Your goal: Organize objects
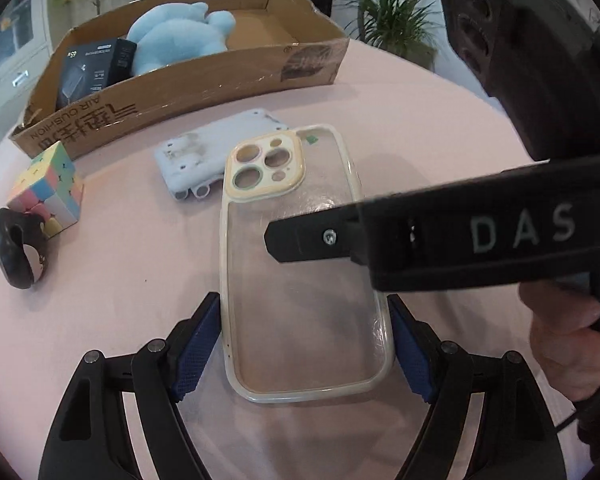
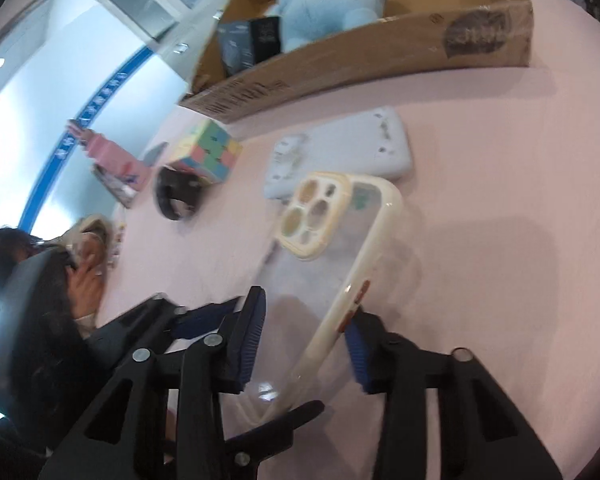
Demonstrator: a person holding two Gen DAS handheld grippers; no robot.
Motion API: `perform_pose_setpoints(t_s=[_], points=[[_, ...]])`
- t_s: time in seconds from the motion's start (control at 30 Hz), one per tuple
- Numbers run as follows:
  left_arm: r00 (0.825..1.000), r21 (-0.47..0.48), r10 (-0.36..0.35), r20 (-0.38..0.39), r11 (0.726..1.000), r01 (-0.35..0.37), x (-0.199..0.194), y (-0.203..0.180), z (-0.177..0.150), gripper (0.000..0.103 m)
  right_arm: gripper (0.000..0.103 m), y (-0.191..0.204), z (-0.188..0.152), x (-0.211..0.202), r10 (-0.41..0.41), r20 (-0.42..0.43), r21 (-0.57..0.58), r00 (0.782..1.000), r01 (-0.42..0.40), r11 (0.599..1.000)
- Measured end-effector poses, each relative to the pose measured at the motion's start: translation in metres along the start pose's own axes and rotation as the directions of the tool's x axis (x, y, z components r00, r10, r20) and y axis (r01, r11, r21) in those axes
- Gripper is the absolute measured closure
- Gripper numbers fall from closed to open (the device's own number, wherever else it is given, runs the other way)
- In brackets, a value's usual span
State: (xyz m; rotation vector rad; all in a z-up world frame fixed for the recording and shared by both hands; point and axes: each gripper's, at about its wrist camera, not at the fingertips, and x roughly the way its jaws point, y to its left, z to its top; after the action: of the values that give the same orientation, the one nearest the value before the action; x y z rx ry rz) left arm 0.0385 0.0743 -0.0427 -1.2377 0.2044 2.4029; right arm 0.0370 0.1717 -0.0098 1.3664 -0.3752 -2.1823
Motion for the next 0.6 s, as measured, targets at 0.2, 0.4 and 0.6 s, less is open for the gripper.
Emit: perform_pose_setpoints(t_s=[0.2,0.4,0.6], points=[[1.000,-0.017,0.002,-0.002,1.000,-0.002,0.003,0.005,-0.001,0.024,0.084,-0.007,-0.003,-0.009,0.069,0.040,0.035,0.997,-0.071,0.997],[0.999,0.026,0.045,-0.005,0.999,-0.044,0.006,-0.002,0.002,0.036,0.085,0.003,-0.003,-0.013,0.029,0.067,-0.001,0.997,-0.029,1.000],[1.000,0.036,0.004,0.013,0.999,-0.004,-0.006,-0.006,0.011,0.048,0.088,0.012,0.003,-0.025,0.046,0.105,-0.034,0.993,-0.042,0.999]])
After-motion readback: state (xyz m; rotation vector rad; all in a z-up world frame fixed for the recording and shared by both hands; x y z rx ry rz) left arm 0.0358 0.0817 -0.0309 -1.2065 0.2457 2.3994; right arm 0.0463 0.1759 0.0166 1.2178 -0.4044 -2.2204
